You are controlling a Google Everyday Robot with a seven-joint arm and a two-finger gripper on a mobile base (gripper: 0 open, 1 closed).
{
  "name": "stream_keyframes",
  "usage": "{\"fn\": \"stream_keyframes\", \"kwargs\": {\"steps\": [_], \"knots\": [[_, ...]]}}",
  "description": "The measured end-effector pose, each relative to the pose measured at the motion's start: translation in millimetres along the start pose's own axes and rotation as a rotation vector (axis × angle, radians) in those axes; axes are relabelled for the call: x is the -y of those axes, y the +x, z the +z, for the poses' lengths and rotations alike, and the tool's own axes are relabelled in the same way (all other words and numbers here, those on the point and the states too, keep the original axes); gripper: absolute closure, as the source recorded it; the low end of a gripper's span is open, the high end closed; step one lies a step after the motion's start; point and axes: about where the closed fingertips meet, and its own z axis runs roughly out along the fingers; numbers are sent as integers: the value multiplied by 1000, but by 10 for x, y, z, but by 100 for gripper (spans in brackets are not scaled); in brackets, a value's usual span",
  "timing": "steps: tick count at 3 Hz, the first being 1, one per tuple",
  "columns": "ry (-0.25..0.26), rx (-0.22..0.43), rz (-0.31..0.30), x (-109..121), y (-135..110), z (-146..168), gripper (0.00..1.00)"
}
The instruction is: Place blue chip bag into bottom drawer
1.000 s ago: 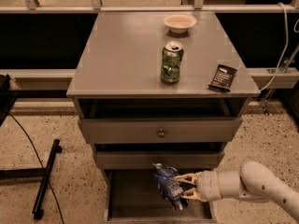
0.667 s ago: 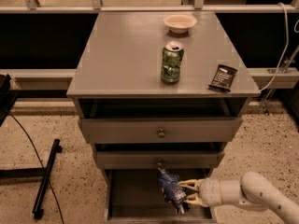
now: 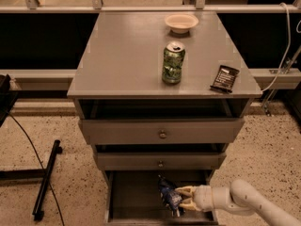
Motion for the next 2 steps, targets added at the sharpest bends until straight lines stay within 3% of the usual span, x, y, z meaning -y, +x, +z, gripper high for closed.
{"fn": "stream_keyframes", "kwargs": {"steps": [1,2], "knots": [[-6,-42,107,32,337,177,62],[2,-56,169,124,454,271,31]]}}
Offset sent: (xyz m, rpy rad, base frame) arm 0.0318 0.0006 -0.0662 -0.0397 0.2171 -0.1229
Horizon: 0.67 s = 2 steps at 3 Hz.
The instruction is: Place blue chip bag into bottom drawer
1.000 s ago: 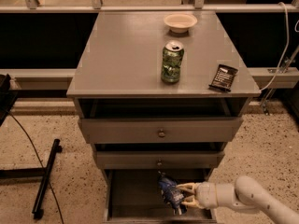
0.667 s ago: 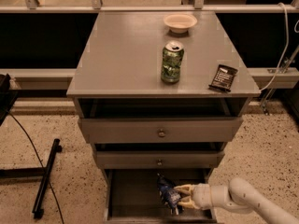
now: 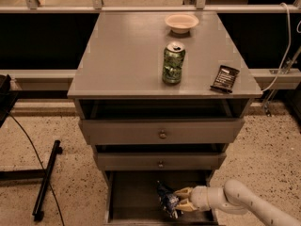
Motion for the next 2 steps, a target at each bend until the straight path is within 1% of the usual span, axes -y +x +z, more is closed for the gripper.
{"fn": "stream_keyframes", "kwargs": {"steps": [1,2], "knots": [[-4,2,-4,-19,-8,13,7],[-6,4,-3,-26,-10,27,0]]}}
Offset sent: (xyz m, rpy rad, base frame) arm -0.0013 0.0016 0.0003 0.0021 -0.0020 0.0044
